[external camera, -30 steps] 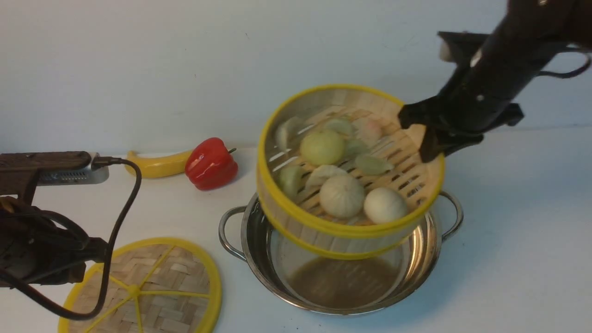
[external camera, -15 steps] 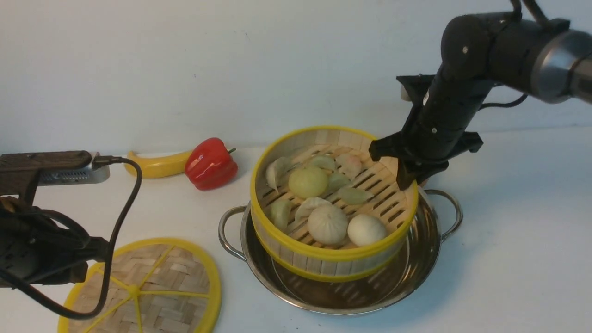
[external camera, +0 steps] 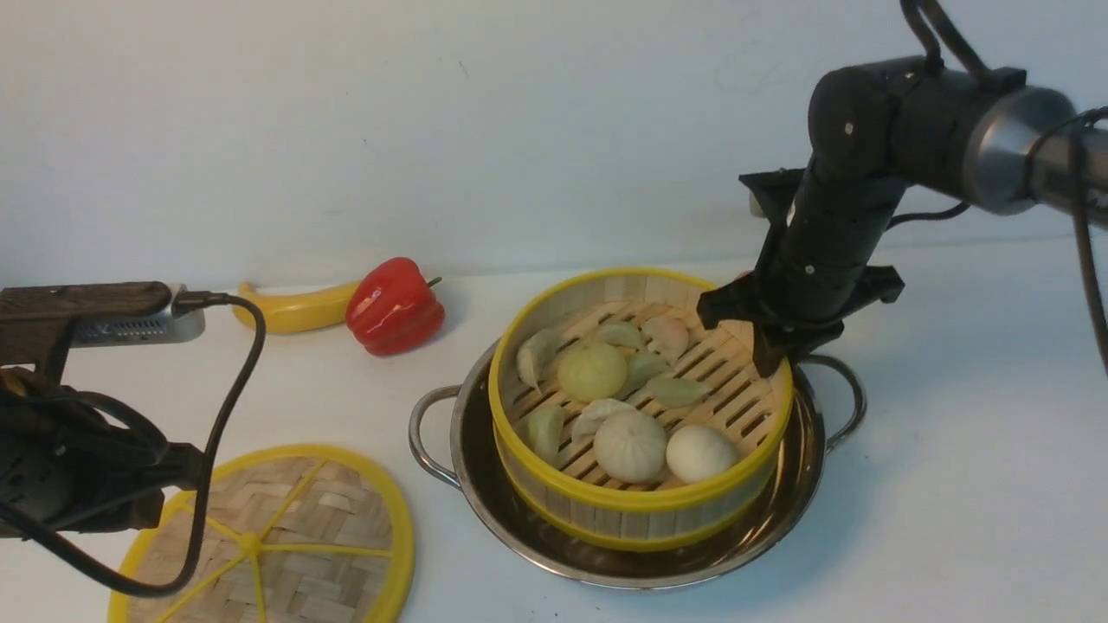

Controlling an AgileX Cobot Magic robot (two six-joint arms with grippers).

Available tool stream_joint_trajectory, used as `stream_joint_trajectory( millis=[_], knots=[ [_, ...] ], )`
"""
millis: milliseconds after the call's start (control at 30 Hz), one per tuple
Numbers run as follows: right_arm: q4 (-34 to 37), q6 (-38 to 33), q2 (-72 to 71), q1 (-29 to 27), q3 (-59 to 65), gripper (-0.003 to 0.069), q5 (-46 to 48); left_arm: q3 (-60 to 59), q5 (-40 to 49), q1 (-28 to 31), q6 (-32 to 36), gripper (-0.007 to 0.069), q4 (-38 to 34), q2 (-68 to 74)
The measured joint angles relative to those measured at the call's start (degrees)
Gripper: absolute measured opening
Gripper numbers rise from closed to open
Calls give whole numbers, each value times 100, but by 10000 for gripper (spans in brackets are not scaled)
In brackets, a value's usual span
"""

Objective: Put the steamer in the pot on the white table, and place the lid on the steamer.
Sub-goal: 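Place the bamboo steamer basket of food into the steel pot with the right gripper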

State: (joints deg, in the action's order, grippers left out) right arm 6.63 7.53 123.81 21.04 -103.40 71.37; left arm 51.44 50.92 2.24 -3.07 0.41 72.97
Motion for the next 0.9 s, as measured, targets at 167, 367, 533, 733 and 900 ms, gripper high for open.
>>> stream_joint_trajectory(
  millis=[167, 367, 533, 733, 900],
  knots=[
    [101, -74, 171, 0, -5, 59, -4, 0, 0, 0, 0, 241, 0, 0],
    [123, -124, 223, 0, -5, 59, -4, 0, 0, 0, 0, 241, 0, 0],
    [133, -127, 223, 0, -5, 62, -4, 0, 0, 0, 0, 241, 0, 0],
    [215, -127, 223, 0, -6, 120, 6, 0, 0, 0, 0, 241, 0, 0],
    [299, -122, 212, 0, -49, 213, -32, 0, 0, 0, 0, 241, -3, 0]
  ],
)
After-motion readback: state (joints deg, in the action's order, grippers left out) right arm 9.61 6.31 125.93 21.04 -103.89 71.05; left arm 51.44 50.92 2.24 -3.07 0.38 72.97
